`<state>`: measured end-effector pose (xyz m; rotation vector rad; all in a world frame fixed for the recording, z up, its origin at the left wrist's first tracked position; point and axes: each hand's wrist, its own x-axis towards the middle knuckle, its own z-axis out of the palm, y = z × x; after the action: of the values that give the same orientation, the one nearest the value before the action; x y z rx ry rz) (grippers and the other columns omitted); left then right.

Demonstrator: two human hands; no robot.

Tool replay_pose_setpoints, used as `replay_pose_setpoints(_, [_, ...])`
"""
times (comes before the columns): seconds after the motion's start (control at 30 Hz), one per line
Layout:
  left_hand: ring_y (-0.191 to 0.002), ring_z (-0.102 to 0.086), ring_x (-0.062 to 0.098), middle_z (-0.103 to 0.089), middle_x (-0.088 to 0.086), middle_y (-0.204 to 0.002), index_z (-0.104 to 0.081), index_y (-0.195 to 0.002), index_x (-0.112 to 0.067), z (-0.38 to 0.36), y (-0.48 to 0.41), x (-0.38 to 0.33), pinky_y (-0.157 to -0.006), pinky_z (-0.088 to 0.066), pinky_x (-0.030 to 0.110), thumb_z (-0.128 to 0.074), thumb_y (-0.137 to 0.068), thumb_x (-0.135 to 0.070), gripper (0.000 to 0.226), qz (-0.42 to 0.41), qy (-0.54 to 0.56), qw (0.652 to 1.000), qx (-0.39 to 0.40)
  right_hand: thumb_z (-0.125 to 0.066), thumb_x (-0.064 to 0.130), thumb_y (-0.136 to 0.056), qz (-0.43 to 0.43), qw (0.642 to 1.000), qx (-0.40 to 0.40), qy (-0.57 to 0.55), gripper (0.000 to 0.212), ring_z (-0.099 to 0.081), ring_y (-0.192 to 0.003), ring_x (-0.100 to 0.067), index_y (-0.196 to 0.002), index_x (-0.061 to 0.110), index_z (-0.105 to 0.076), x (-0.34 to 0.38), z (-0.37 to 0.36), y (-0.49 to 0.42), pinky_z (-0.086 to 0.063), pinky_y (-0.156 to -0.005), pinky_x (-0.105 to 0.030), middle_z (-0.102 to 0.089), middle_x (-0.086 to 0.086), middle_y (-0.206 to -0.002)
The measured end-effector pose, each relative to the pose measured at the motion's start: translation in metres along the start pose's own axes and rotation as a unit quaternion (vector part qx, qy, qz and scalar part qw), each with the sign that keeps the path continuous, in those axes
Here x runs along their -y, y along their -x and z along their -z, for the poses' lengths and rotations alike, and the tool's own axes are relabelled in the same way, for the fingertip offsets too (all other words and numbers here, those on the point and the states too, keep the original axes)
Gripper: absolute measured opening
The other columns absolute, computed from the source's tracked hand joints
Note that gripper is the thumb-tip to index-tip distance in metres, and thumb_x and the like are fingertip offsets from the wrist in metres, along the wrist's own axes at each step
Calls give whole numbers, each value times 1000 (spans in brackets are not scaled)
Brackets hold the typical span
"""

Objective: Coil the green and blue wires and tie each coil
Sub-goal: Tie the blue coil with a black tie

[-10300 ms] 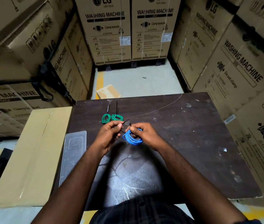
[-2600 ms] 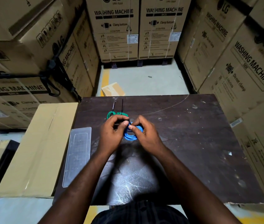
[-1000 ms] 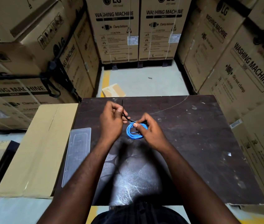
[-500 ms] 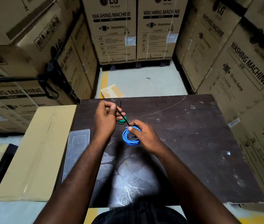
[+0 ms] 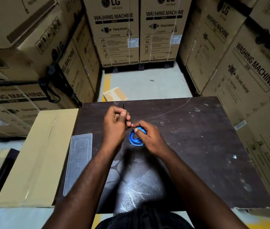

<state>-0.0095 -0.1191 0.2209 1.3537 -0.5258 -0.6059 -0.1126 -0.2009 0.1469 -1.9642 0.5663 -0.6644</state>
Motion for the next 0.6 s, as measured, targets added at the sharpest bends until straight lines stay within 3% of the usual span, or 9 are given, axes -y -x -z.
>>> replay_pose_setpoints(0.17, [-44, -42, 5, -51, -4, -58, -43, -79, -12, -3, 6, 12, -51, -41, 23, -40, -99, 1, 24, 59, 65, 996, 2, -54, 20, -88, 24, 999, -15, 42, 17, -63, -80, -9, -94, 15, -70, -15, -6, 6, -46, -73, -23, -70, 1, -87])
replay_pose_setpoints(0.27, [-44, -42, 5, -51, -6, -55, -43, -80, -11, -6, 8, 14, -52, -39, 23, -38, -100, 0, 24, 81, 85, 993, 8, -54, 17, -87, 8, 998, -32, 45, 15, -64, -79, -12, -91, 15, -69, -22, -9, 8, -48, -74, -27, -71, 0, -86])
replay_pose_setpoints(0.6, [-45, -40, 5, -44, 2, -65, -42, -82, -12, -9, 2, 4, -52, -43, 20, -36, -100, 0, 23, 84, 139, 987, -20, -60, 13, -87, -47, 998, -18, -24, 11, -57, -76, 2, -86, 22, -67, -21, -9, 2, -42, -71, -15, -62, 10, -81])
